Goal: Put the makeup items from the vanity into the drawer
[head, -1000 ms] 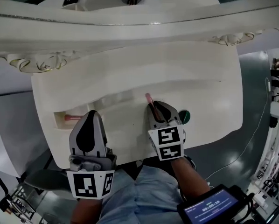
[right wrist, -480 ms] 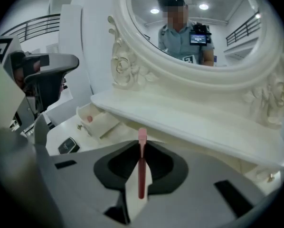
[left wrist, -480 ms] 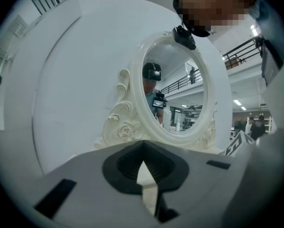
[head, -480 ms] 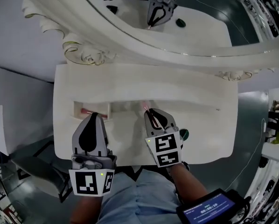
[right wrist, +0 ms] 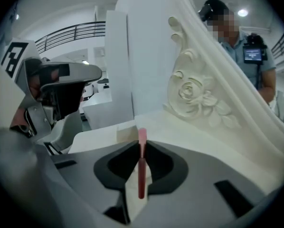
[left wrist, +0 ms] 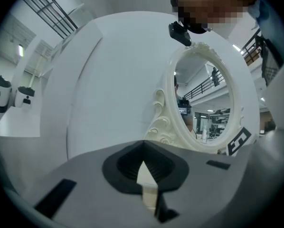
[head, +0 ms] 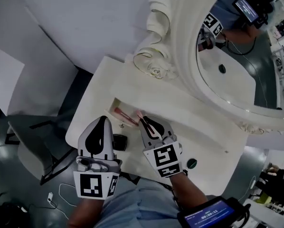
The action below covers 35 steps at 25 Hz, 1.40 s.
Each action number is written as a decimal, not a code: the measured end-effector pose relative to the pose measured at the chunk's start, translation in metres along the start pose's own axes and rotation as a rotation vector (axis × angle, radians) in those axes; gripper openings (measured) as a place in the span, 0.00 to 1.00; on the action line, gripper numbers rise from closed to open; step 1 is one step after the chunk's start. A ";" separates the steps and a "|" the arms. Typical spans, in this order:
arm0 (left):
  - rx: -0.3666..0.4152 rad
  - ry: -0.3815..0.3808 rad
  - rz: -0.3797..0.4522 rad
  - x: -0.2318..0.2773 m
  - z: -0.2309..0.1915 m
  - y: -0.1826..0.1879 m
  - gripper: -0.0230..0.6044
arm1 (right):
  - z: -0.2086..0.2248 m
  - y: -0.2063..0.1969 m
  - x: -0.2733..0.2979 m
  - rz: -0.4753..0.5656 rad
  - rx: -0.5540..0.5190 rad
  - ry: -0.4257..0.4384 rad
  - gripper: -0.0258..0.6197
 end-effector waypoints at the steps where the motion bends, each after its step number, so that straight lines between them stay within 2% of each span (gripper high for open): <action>1: -0.004 0.015 0.001 -0.002 -0.006 0.000 0.04 | -0.006 0.003 0.005 0.001 -0.030 0.023 0.11; 7: -0.032 0.092 -0.015 -0.008 -0.037 -0.010 0.04 | -0.034 0.007 0.028 -0.009 -0.153 0.104 0.11; 14: -0.050 0.111 -0.040 -0.006 -0.058 -0.019 0.04 | -0.040 0.007 0.049 -0.023 -0.219 0.086 0.12; 17: -0.055 0.109 -0.047 -0.005 -0.060 -0.020 0.04 | -0.041 0.006 0.053 -0.033 -0.215 0.090 0.21; 19: -0.056 0.104 -0.050 -0.005 -0.061 -0.021 0.04 | -0.042 0.006 0.054 -0.037 -0.203 0.090 0.22; 27: -0.035 0.035 -0.043 0.003 -0.046 -0.014 0.04 | -0.031 0.006 0.039 -0.020 -0.149 0.034 0.21; 31: -0.012 -0.015 -0.041 0.007 -0.024 -0.008 0.04 | -0.016 -0.003 0.017 -0.010 -0.112 -0.015 0.22; 35: 0.011 -0.099 -0.039 0.017 0.012 -0.005 0.04 | 0.010 -0.017 -0.013 -0.004 -0.070 -0.096 0.22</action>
Point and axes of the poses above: the fingertips, and each gripper's own axes: x forward along the fingers, z to its right, y out of its top, the point moved 3 cm from there along -x, backward along the fingers, and after that the axes turned 10 degrees about -y, right-handed, at the moved point
